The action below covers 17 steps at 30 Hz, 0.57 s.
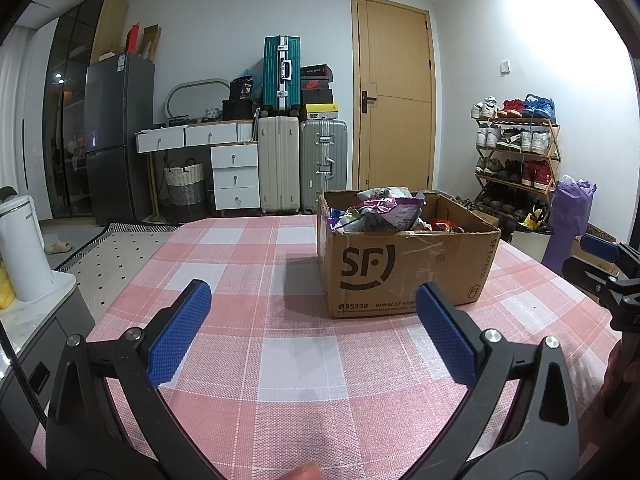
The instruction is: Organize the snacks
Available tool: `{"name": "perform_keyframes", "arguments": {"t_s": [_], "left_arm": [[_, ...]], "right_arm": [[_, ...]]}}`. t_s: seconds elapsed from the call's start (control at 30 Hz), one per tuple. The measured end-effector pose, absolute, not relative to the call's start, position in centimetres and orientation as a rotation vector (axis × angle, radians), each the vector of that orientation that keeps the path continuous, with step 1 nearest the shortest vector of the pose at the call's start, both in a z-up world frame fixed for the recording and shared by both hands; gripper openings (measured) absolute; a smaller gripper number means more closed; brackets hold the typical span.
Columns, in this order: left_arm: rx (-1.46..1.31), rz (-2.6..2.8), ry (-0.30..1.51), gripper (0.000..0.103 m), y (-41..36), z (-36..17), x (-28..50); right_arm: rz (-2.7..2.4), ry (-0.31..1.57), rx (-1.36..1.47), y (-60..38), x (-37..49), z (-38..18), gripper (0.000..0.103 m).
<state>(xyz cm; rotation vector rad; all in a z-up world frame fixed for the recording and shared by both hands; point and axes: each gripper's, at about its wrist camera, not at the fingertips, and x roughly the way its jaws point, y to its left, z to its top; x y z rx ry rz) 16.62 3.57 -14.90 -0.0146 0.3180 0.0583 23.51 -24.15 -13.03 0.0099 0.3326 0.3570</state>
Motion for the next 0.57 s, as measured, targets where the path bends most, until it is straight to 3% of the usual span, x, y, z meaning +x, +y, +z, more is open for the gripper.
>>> {"name": "perform_keyframes", "arguments": {"t_s": [0.57], "left_arm": [[-0.029,0.061,0.321,0.102,4.1,-15.06,16.98]], "right_arm": [[0.357,0.333,0.01,-24.08,23.51,-12.97,0.102]]}}
